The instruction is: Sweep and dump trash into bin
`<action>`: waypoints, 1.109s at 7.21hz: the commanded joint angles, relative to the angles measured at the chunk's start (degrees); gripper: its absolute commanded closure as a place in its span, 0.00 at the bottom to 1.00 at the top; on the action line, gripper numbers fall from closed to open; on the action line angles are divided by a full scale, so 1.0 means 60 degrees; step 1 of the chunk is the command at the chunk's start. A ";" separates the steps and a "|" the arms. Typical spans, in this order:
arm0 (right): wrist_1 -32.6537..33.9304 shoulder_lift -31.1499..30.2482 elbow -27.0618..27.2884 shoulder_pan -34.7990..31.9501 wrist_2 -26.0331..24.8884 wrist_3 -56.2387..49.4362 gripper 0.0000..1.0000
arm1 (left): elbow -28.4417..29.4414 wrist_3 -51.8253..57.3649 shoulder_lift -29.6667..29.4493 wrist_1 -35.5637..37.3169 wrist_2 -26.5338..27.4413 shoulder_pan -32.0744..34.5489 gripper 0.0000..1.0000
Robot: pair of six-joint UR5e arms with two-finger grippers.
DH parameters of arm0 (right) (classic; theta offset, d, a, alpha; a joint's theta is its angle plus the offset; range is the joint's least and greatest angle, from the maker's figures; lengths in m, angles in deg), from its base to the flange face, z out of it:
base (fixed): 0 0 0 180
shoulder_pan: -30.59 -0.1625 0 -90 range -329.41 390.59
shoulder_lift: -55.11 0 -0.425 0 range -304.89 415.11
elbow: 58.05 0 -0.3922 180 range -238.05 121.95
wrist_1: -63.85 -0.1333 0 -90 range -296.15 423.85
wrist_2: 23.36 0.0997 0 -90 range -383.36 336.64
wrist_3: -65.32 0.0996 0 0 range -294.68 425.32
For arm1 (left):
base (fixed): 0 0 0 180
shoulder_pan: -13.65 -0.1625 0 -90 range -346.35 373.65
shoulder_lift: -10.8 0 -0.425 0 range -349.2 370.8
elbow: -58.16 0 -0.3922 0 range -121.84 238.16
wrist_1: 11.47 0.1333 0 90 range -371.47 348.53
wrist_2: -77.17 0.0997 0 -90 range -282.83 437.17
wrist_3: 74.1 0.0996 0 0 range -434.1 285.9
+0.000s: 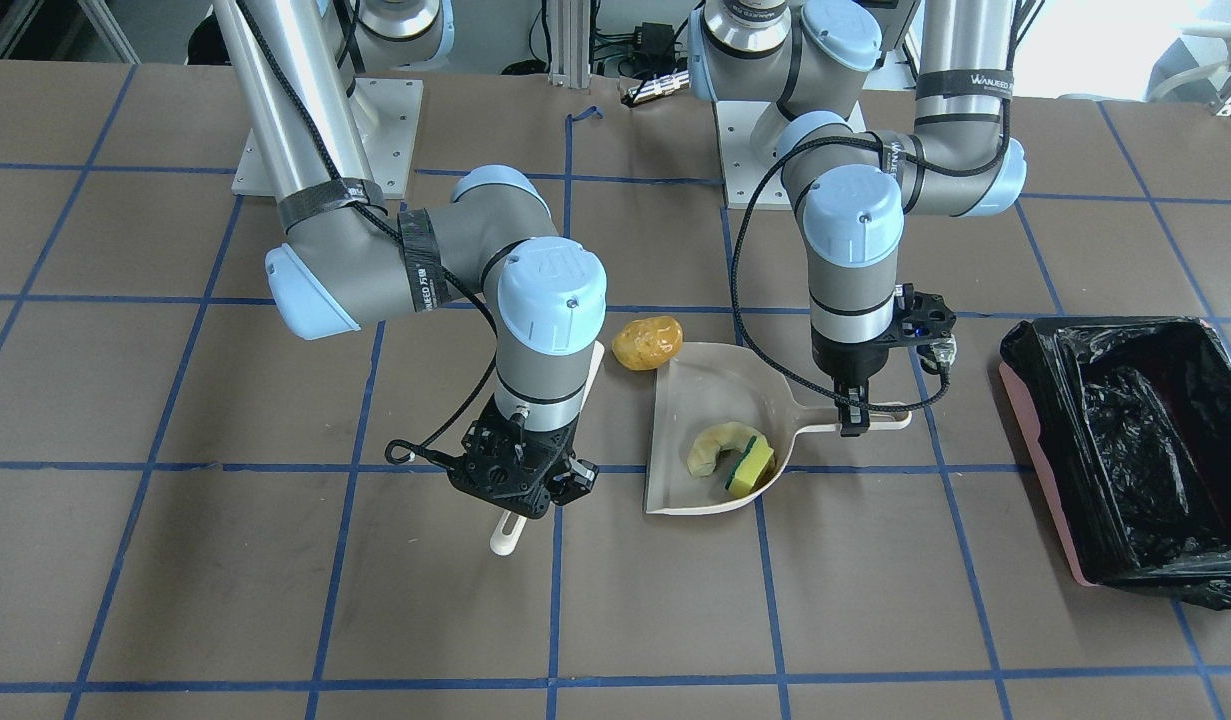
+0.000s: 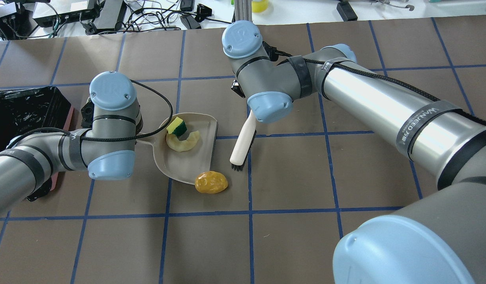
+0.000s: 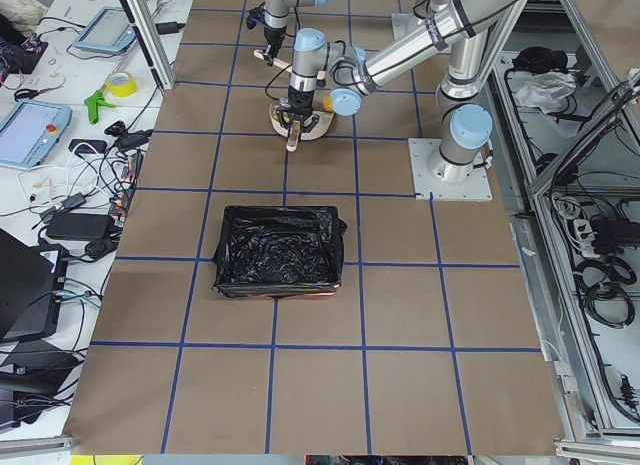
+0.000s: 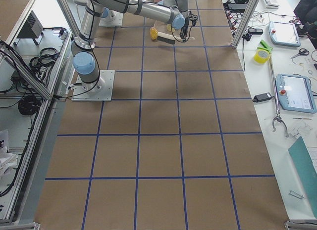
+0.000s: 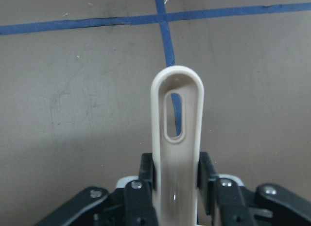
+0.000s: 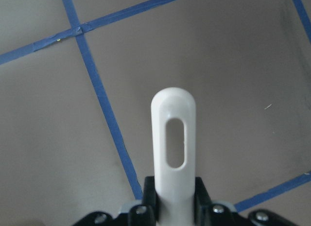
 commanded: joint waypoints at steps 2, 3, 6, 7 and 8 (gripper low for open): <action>-0.0040 -0.0025 0.0039 -0.0002 -0.0008 -0.0007 0.83 | 0.0015 0.0008 -0.0014 0.0007 -0.0007 0.0000 1.00; -0.0011 -0.0011 0.0112 -0.0060 -0.0008 0.0153 0.83 | 0.0015 0.0023 -0.0043 0.0007 -0.0007 0.0000 1.00; -0.0025 -0.0389 0.0551 -0.0149 0.0094 0.0987 0.83 | 0.0015 0.0067 -0.0044 0.0007 -0.0007 -0.0029 1.00; 0.0077 -0.0406 0.0654 -0.0192 0.0167 0.1396 0.83 | 0.0015 0.0067 -0.0029 0.0007 -0.0007 -0.0029 1.00; 0.0165 -0.0333 0.0655 -0.0222 0.0139 0.1632 0.83 | 0.0015 0.0081 -0.0015 0.0007 -0.0007 -0.0029 1.00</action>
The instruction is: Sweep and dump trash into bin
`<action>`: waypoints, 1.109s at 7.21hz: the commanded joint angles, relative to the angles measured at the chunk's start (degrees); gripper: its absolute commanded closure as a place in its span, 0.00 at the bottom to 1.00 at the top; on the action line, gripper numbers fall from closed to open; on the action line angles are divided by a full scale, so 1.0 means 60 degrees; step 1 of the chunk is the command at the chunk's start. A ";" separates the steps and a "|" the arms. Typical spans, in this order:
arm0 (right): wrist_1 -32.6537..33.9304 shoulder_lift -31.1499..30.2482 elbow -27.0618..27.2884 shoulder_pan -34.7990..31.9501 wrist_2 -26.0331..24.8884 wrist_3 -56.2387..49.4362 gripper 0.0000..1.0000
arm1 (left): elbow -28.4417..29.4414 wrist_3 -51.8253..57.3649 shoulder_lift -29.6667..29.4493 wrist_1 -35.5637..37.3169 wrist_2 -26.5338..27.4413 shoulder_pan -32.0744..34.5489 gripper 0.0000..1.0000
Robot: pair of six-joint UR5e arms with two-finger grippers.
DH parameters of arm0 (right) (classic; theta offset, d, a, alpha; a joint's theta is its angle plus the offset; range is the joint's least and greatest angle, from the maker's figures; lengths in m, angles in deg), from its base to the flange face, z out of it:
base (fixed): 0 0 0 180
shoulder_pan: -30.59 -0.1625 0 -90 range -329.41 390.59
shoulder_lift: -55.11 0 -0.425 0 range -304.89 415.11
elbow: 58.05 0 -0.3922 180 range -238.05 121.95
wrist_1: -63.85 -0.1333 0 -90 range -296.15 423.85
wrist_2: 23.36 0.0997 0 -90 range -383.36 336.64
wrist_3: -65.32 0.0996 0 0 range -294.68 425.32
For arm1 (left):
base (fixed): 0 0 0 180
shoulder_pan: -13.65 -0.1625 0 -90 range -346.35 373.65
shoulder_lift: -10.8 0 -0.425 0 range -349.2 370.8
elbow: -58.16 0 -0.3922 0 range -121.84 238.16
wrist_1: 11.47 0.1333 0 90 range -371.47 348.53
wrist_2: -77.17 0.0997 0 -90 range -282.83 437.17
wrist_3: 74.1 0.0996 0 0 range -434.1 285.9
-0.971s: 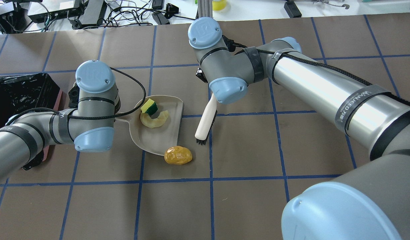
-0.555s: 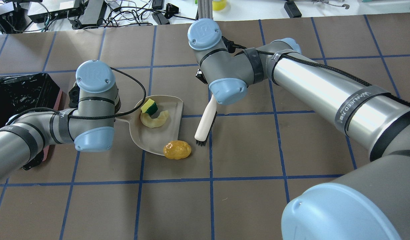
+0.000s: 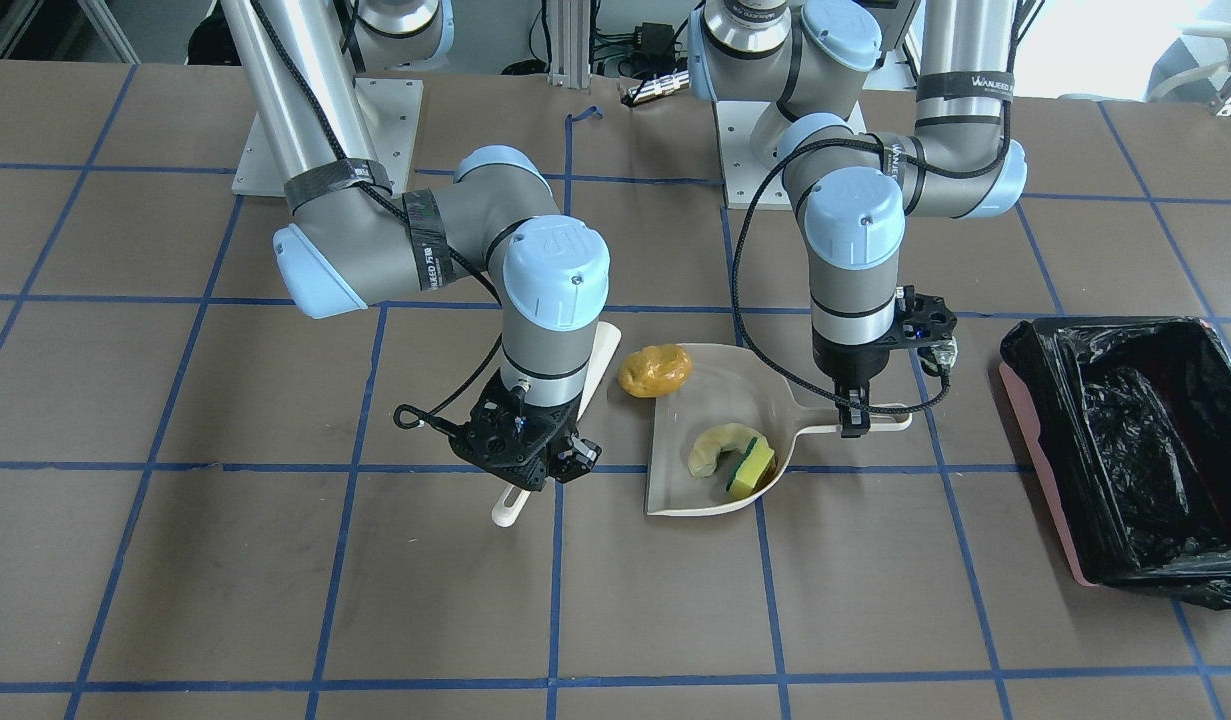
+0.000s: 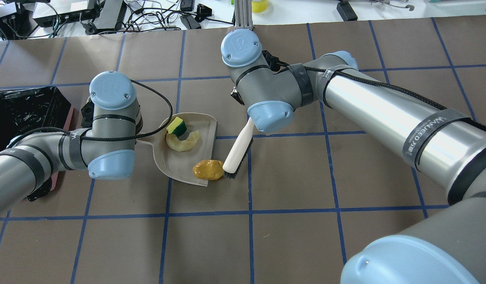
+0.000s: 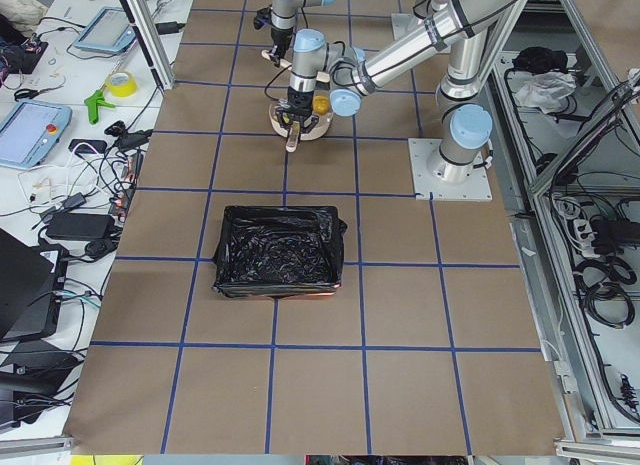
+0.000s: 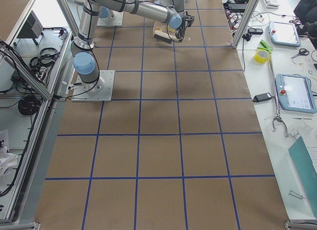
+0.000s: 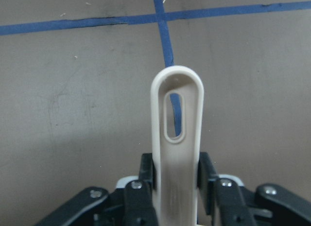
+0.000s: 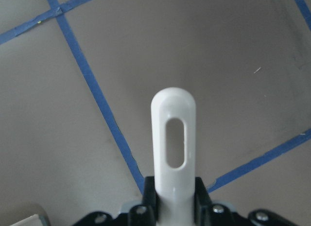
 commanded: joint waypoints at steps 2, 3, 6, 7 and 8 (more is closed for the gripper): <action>0.0084 0.0023 0.0059 -0.0083 0.0012 0.0620 0.83 | 0.0000 0.0014 0.0016 0.0000 0.0000 -0.0004 1.00; 0.0142 0.0139 0.0030 -0.0257 0.0012 0.0839 0.83 | 0.0000 0.0014 0.0016 0.0000 -0.0015 -0.0004 1.00; 0.0521 0.0286 -0.0043 -0.0405 0.0273 0.1600 0.83 | 0.0000 0.0014 0.0016 0.0000 -0.0015 -0.0004 1.00; 0.0770 0.0315 -0.0058 -0.0420 0.0783 0.2270 0.83 | 0.0000 0.0014 0.0016 0.0000 -0.0015 -0.0004 1.00; 0.0903 0.0388 -0.0058 -0.0579 0.1020 0.2741 0.83 | 0.0000 0.0014 0.0031 0.0000 -0.0015 -0.0004 1.00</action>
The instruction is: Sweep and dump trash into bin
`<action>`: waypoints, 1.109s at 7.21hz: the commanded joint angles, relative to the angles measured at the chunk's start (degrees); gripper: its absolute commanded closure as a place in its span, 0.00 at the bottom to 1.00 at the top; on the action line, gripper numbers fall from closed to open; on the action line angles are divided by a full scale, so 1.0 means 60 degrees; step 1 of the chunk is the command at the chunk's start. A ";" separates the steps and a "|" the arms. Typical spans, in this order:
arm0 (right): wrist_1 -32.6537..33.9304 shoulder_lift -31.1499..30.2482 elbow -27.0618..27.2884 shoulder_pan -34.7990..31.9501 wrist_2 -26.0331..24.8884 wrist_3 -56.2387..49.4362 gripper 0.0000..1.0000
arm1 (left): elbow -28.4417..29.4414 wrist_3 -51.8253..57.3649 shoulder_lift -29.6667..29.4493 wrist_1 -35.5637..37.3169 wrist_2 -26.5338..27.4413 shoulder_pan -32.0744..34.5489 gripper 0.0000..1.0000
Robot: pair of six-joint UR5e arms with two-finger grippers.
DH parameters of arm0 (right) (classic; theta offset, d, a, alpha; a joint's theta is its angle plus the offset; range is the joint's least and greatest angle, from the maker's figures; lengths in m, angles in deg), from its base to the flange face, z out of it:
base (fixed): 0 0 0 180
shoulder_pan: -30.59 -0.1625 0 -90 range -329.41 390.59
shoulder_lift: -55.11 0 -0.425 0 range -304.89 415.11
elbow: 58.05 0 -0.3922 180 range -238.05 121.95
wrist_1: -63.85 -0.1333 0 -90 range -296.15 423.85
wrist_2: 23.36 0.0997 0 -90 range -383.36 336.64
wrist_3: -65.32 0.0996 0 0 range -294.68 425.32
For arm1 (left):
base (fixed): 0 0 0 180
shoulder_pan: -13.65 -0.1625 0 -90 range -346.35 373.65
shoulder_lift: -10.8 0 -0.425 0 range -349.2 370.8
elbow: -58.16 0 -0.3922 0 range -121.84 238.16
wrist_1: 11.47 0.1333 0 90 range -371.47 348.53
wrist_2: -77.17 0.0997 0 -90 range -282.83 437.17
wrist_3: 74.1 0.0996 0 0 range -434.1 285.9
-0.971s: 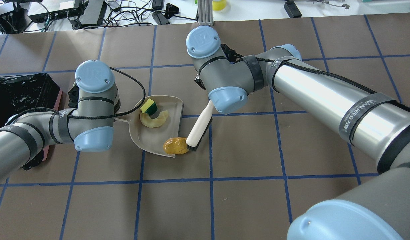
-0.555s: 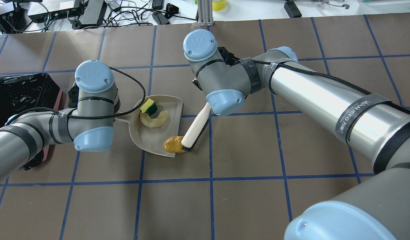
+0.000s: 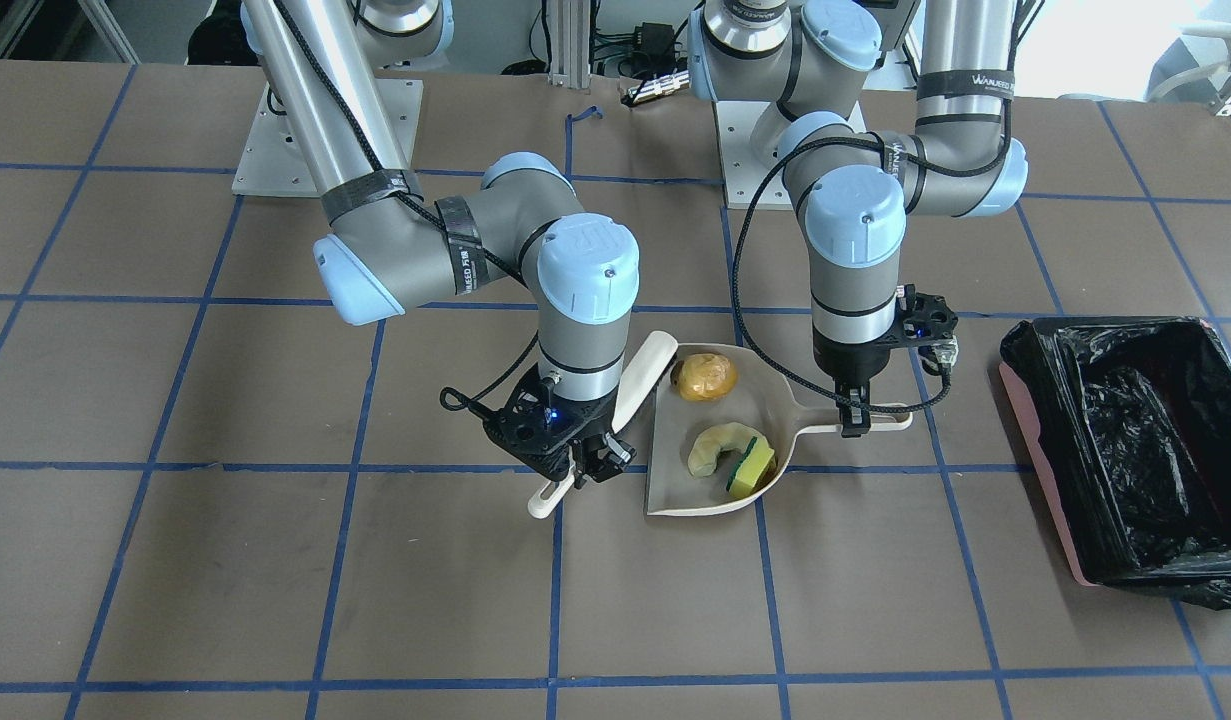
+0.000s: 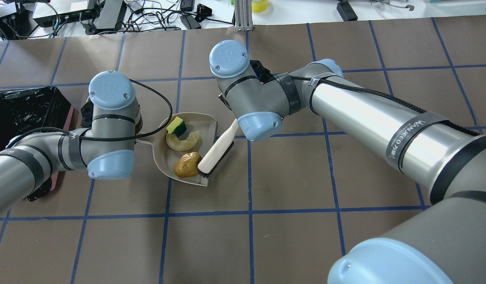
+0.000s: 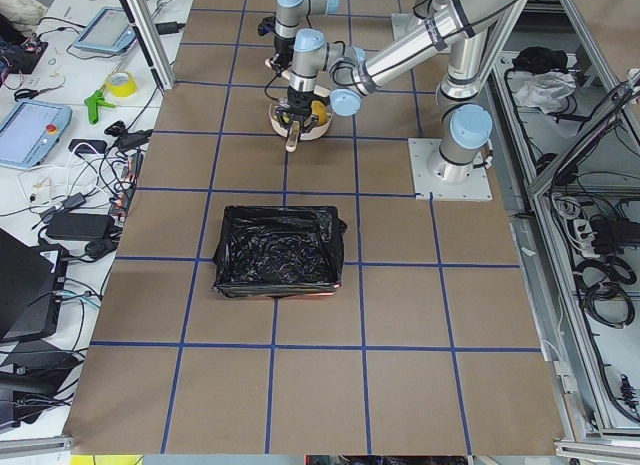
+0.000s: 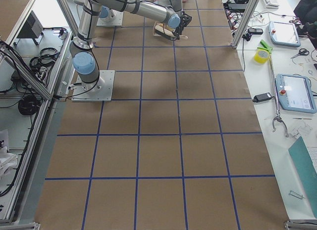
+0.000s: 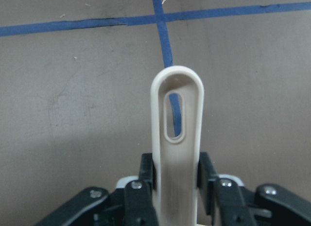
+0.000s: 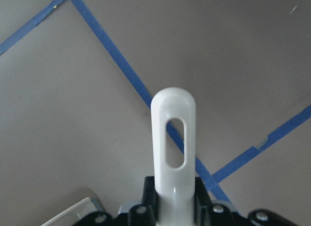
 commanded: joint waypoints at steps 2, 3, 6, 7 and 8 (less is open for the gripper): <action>0.0223 0.0133 -0.0009 -0.0175 0.0341 0.0312 0.83 | 0.0015 0.0044 0.0010 0.0000 -0.0438 -0.0014 1.00; 0.0208 0.0133 0.0005 -0.0160 0.0210 -0.0141 0.83 | 0.0015 0.0044 -0.0004 -0.0014 -0.0439 -0.0015 1.00; 0.0033 0.0075 0.0064 0.0015 -0.0581 -0.2117 0.82 | 0.0015 0.0058 -0.0004 -0.0014 -0.0439 -0.0029 1.00; -0.0127 0.0045 0.0064 0.0074 -0.0582 -0.2225 0.82 | 0.0015 0.0059 0.0010 -0.0029 -0.0454 -0.0029 1.00; -0.0201 0.0031 0.0064 0.0147 -0.0596 -0.2719 0.82 | 0.0015 0.0059 0.0011 -0.0116 -0.0570 -0.0058 1.00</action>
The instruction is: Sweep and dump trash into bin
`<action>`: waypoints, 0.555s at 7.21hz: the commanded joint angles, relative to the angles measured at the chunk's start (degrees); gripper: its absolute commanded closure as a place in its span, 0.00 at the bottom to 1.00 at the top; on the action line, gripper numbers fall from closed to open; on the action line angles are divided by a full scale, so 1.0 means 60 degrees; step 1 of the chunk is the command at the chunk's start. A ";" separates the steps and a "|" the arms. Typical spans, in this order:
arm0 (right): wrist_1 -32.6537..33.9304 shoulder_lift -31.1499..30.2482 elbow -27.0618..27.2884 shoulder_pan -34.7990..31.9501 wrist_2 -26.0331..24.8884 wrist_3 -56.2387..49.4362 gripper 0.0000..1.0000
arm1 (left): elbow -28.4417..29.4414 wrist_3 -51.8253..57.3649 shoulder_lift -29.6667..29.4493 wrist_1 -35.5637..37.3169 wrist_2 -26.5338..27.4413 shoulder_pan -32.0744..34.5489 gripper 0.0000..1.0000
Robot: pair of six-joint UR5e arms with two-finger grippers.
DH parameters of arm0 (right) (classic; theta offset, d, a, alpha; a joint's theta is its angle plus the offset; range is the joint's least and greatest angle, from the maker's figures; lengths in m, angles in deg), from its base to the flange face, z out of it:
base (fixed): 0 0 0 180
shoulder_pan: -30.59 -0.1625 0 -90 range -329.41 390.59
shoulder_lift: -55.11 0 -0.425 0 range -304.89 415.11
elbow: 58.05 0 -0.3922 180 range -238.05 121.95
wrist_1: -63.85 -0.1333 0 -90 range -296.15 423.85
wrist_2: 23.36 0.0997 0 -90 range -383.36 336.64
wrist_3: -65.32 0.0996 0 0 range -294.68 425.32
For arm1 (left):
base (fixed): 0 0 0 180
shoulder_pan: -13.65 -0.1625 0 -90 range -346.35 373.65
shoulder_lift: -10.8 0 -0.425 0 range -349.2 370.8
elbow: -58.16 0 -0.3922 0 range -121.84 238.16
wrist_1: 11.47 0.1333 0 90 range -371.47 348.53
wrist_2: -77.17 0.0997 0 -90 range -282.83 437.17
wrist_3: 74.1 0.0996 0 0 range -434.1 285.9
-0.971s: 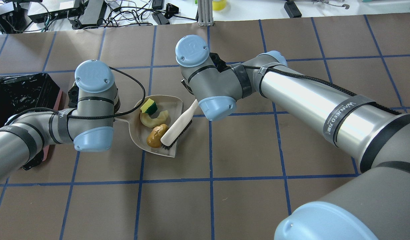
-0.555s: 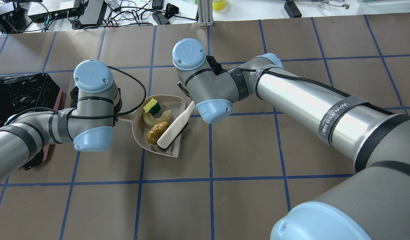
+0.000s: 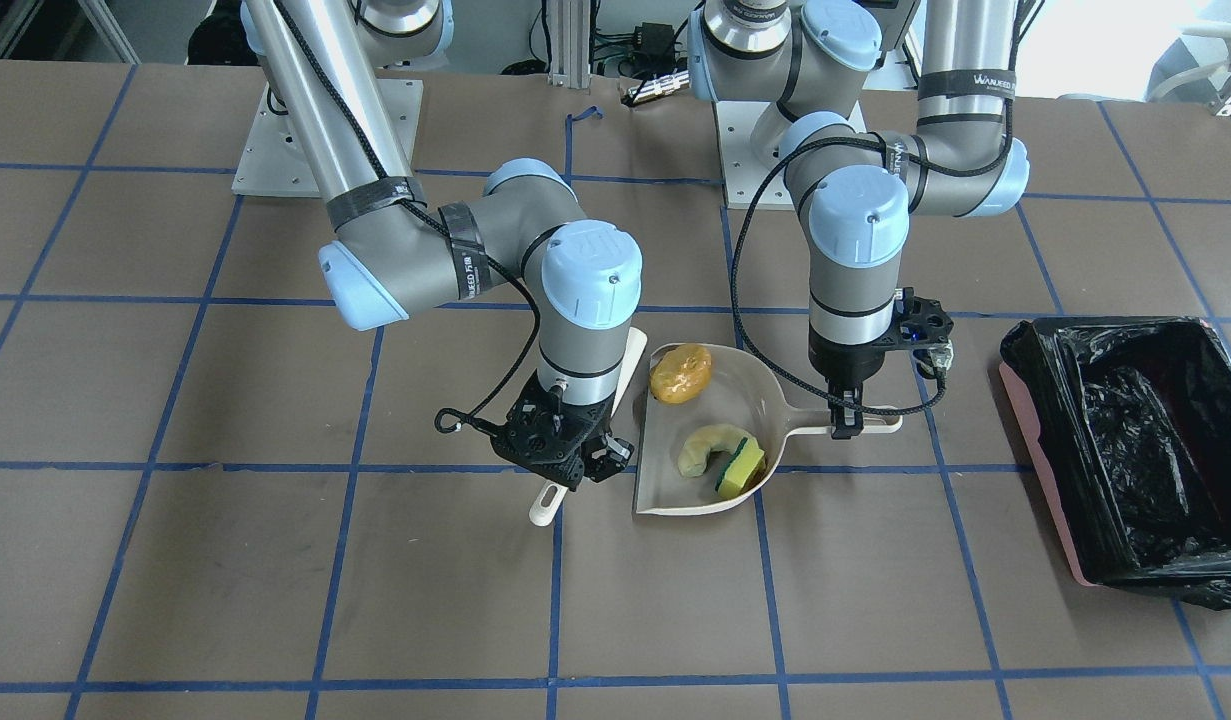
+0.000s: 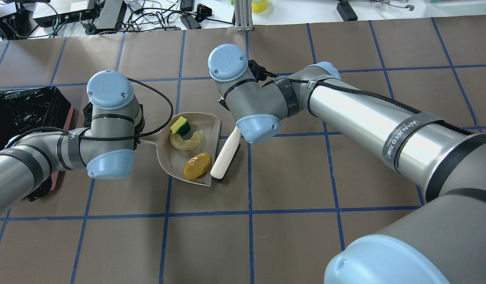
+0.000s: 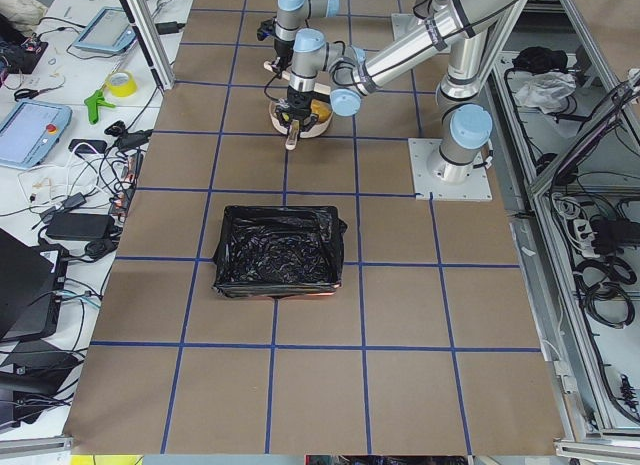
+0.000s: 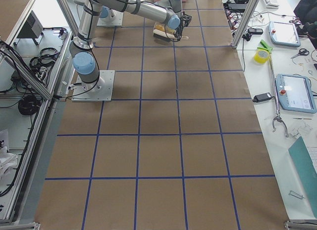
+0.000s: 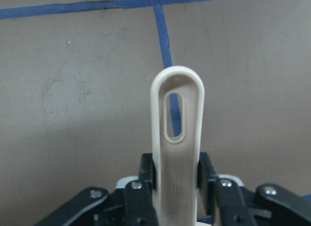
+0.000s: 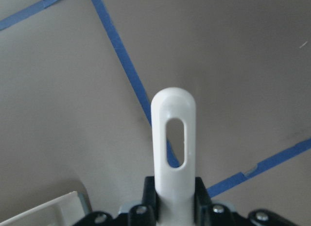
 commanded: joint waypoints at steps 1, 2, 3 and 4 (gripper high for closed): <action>-0.0209 -0.0083 0.0050 0.0292 -0.0028 -0.0829 0.82 | 0.0000 0.0016 0.0006 -0.0087 -0.0181 -0.0035 1.00; -0.0326 -0.0156 0.0050 0.0309 -0.0028 -0.0833 0.82 | 0.0000 0.0002 0.0006 -0.0088 -0.0182 -0.0035 1.00; -0.0357 -0.0157 0.0050 0.0381 -0.0028 -0.0905 0.82 | 0.0000 0.0002 0.0006 -0.0117 -0.0313 -0.0035 1.00; -0.0357 -0.0172 0.0079 0.0513 -0.0057 -0.1428 0.79 | 0.0015 0.0002 0.0006 -0.0334 -0.0546 -0.0064 1.00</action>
